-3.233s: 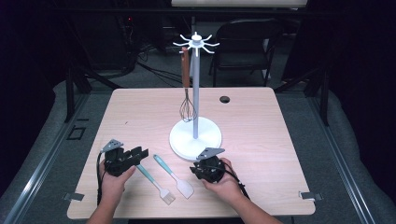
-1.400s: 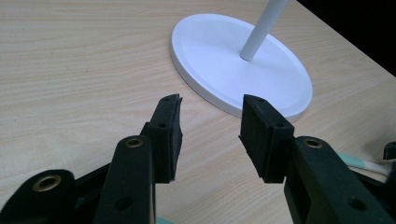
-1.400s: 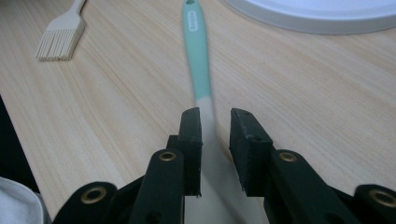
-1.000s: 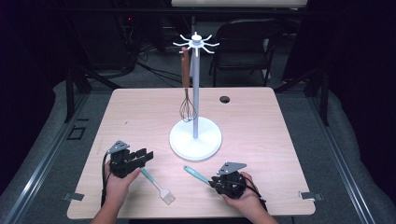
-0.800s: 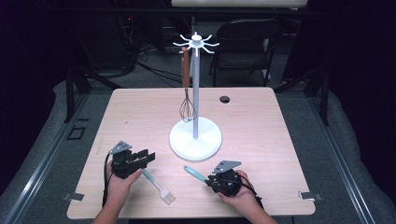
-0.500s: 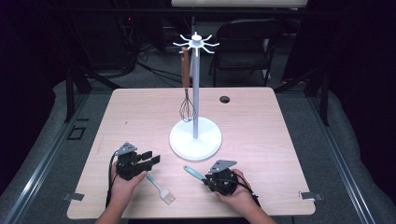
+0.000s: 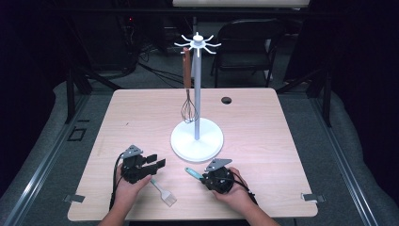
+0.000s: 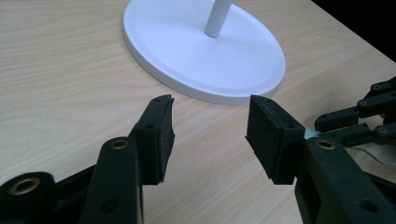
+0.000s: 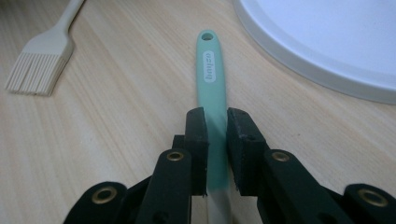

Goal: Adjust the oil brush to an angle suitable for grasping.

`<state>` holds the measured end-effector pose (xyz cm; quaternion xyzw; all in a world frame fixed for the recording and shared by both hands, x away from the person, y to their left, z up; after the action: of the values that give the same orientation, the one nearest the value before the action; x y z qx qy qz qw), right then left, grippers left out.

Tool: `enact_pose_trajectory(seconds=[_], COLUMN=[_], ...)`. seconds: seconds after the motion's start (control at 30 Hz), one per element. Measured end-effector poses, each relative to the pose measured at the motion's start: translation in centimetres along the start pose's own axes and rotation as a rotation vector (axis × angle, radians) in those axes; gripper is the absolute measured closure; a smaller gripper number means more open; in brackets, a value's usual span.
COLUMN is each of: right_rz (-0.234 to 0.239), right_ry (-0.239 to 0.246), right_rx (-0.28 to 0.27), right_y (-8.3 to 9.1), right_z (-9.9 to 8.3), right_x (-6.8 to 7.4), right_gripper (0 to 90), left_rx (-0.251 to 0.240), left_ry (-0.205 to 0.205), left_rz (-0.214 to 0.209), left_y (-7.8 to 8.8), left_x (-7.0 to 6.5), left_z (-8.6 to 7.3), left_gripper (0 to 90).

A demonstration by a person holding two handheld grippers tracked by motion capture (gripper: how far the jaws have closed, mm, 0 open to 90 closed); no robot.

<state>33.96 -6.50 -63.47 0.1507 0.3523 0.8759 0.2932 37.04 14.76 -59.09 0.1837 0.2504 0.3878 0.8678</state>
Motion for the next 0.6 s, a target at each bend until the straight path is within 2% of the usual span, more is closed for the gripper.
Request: enact_pose_trajectory(seconds=[0.2,0.37,0.53,0.6], right_rz=[0.016,0.003,0.007,0.003], right_ry=[0.029,0.021,0.003,0.011], right_rx=[0.012,0.019,-0.015,-0.011], right_y=[1.2,2.1,1.8,1.3], right_z=[-1.1,-1.9,-0.8,-0.4], right_x=[0.4,0.4,0.4,0.5], right_gripper=[78.6,77.7,71.9,71.0], left_rx=[0.000,-0.001,0.004,0.006], left_ry=[0.000,-0.003,-0.005,-0.004], left_rz=[-0.001,-0.002,-0.006,-0.012], left_y=[0.1,0.0,-0.2,-0.3], left_x=[0.1,-0.1,-0.3,-0.5], left_z=[0.0,0.0,-0.1,-0.1], left_gripper=[51.0,51.0,50.8,50.4])
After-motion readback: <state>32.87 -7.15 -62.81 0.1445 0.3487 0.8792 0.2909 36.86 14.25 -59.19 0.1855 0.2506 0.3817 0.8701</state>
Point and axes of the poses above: each handheld gripper's, and its own axes: y roughly backward along the jaws, z roughly out of its top, x roughly to its left, the point moved 8 cm from there along -y, roughly forward along the jaws, and after that the axes turned 2 degrees about -x, right-handed, at the moved point
